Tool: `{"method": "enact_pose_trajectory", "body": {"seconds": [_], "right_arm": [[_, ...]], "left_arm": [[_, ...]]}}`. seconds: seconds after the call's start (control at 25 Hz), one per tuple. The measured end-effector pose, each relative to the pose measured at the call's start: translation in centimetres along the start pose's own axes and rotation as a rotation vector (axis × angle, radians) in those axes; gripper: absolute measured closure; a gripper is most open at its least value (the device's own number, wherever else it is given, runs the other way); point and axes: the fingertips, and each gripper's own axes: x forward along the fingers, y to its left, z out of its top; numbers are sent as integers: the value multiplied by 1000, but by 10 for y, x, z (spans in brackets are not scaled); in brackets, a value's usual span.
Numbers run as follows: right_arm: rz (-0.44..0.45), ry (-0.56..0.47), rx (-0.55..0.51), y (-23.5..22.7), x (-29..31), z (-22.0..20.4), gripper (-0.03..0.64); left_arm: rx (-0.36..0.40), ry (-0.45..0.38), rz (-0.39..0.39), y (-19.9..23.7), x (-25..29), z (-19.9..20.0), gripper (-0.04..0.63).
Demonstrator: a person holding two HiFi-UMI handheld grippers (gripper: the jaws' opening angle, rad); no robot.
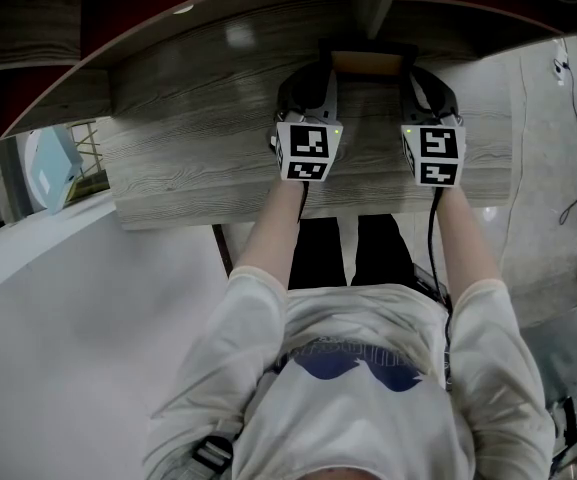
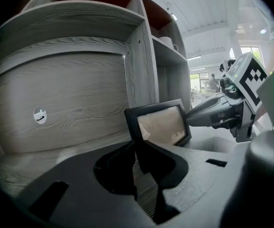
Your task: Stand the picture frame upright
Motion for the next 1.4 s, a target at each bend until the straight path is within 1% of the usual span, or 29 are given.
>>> {"method": "enact_pose_trajectory", "body": {"seconds": [0.4, 0.52, 0.72, 0.92, 1.2, 1.4], "right_arm": [[-8, -4, 1, -1, 0, 0, 568], [-20, -4, 6, -1, 0, -1, 566], [-34, -17, 34, -1, -2, 1, 534], [-38, -37, 44, -1, -6, 4, 513], [-58, -58, 65, 0, -16, 10, 508], [-91, -101, 78, -1, -30, 23, 509]], "left_arm": [[-20, 8, 15, 4, -2, 3, 538], [-13, 2, 7, 2, 0, 1, 538], [-44, -7, 22, 8, -4, 8, 537], [-41, -7, 19, 9, -5, 8, 537], [-42, -22, 12, 7, -13, 13, 528], [-41, -43, 15, 6, -22, 25, 515]]}}
